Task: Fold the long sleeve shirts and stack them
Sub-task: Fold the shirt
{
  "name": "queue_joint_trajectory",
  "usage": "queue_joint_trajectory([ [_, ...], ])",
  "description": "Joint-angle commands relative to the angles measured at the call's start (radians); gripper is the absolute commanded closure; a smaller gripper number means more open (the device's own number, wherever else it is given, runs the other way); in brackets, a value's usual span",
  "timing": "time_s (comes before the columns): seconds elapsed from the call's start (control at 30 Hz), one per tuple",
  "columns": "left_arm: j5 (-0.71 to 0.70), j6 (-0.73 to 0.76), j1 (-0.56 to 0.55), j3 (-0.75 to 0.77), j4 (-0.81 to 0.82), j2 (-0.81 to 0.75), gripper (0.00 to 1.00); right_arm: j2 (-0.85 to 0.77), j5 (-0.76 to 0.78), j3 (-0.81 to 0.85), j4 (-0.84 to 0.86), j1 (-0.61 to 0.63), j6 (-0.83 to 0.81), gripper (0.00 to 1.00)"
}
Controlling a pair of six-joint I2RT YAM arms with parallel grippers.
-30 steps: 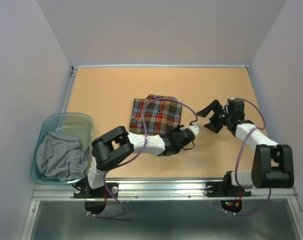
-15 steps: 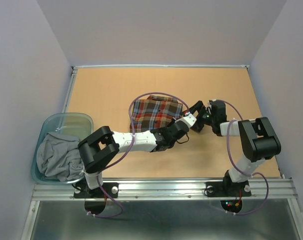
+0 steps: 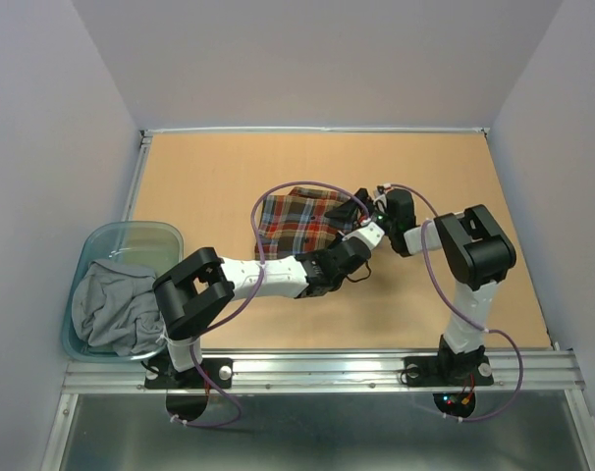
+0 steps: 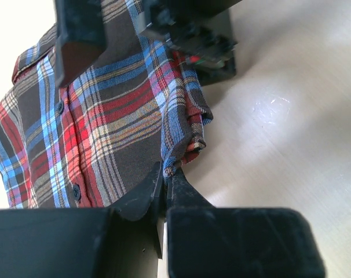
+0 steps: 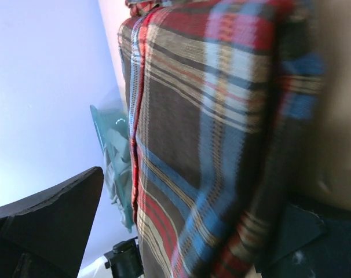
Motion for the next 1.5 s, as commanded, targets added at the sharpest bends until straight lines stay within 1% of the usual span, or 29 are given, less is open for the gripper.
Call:
queue_joint_trajectory([
  [0.0, -0.003, -0.06, -0.002, 0.009, 0.005, -0.034, 1.0, 0.068, 0.025, 0.045, -0.025, 0.025, -0.026, 0.02],
  [0.1, 0.003, -0.118, -0.002, 0.001, -0.002, -0.038, 0.98, 0.088, 0.028, 0.071, -0.027, 0.025, -0.052, 0.15],
  [0.2, 0.023, -0.172, -0.002, -0.008, -0.011, -0.053, 0.95, 0.109, 0.009, 0.092, -0.027, 0.025, -0.063, 0.4],
  [0.23, 0.025, -0.207, -0.001, -0.013, -0.019, -0.063, 0.9, 0.122, 0.006, 0.095, -0.027, 0.025, -0.072, 0.58],
  [0.27, 0.02, -0.224, -0.002, -0.014, -0.025, -0.071, 0.86, 0.123, 0.003, 0.095, -0.027, 0.025, -0.078, 0.67],
  [0.3, 0.017, -0.236, -0.002, -0.014, -0.031, -0.08, 0.79, 0.123, 0.003, 0.094, -0.028, 0.025, -0.084, 0.74],
  [0.33, 0.013, -0.256, -0.002, -0.017, -0.044, -0.099, 0.65, 0.119, 0.003, 0.088, -0.03, 0.023, -0.104, 0.85],
  [0.37, 0.002, -0.264, -0.002, -0.019, -0.051, -0.11, 0.57, 0.114, 0.002, 0.085, -0.03, 0.025, -0.115, 0.89],
  [0.4, -0.006, -0.27, -0.002, -0.02, -0.059, -0.135, 0.42, 0.109, -0.001, 0.083, -0.037, 0.023, -0.135, 0.93],
  [0.43, -0.013, -0.275, -0.002, -0.022, -0.067, -0.151, 0.38, 0.103, -0.005, 0.079, -0.043, 0.025, -0.147, 0.94],
  [0.47, -0.026, -0.283, -0.001, -0.028, -0.082, -0.166, 0.31, 0.091, -0.012, 0.077, -0.053, 0.025, -0.162, 0.99],
  [0.53, -0.036, -0.289, 0.008, -0.036, -0.097, -0.221, 0.17, 0.073, -0.017, 0.085, -0.114, 0.023, -0.219, 0.99],
  [0.6, -0.03, -0.303, 0.039, -0.049, -0.139, -0.286, 0.11, 0.039, -0.009, 0.123, -0.224, 0.019, -0.3, 0.99],
  [0.67, -0.012, -0.315, 0.077, -0.065, -0.152, -0.336, 0.07, 0.014, -0.003, 0.161, -0.322, 0.012, -0.381, 0.99],
  [0.7, 0.005, -0.327, 0.099, -0.073, -0.16, -0.364, 0.07, -0.01, 0.026, 0.187, -0.441, 0.012, -0.433, 1.0],
  [0.73, 0.022, -0.332, 0.16, -0.082, -0.166, -0.417, 0.05, -0.018, 0.035, 0.212, -0.5, 0.005, -0.53, 0.99],
  [0.77, 0.064, -0.335, 0.191, -0.103, -0.177, -0.447, 0.04, -0.025, 0.054, 0.268, -0.622, -0.004, -0.578, 0.99],
  [0.9, 0.141, -0.315, 0.353, -0.175, -0.174, -0.588, 0.01, -0.05, 0.103, 0.38, -0.9, -0.067, -0.791, 0.99],
  [0.97, 0.164, -0.283, 0.434, -0.227, -0.154, -0.66, 0.01, -0.065, 0.149, 0.482, -1.005, -0.093, -0.92, 0.99],
  [1.0, 0.169, -0.277, 0.456, -0.246, -0.145, -0.679, 0.01, -0.065, 0.194, 0.521, -1.121, -0.098, -0.967, 0.98],
  [1.07, 0.177, -0.254, 0.516, -0.31, -0.119, -0.726, 0.01, -0.049, 0.267, 0.676, -1.245, -0.103, -1.093, 0.98],
  [1.1, 0.172, -0.247, 0.528, -0.329, -0.108, -0.738, 0.01, -0.039, 0.341, 0.739, -1.363, -0.103, -1.13, 0.98],
  [1.17, 0.152, -0.243, 0.534, -0.352, -0.087, -0.76, 0.01, -0.016, 0.438, 0.909, -1.473, -0.103, -1.205, 0.98],
  [1.2, 0.137, -0.246, 0.535, -0.356, -0.082, -0.765, 0.01, 0.0, 0.551, 0.96, -1.558, -0.101, -1.218, 0.98],
  [1.27, 0.126, -0.249, 0.535, -0.369, -0.056, -0.778, 0.01, 0.011, 0.677, 1.095, -1.62, -0.103, -1.247, 0.98],
  [1.3, 0.116, -0.252, 0.535, -0.369, -0.053, -0.775, 0.01, 0.019, 0.8, 1.13, -1.663, -0.101, -1.264, 0.98],
  [1.37, 0.091, -0.258, 0.536, -0.366, -0.054, -0.777, 0.01, 0.016, 0.934, 1.195, -1.68, -0.101, -1.281, 0.97],
  [1.4, 0.08, -0.267, 0.535, -0.364, -0.054, -0.775, 0.01, 0.017, 1.098, 1.247, -1.691, -0.1, -1.285, 0.97],
  [1.47, 0.048, -0.273, 0.535, -0.369, -0.056, -0.78, 0.02, 0.017, 1.28, 1.284, -1.696, -0.097, -1.314, 0.97],
])
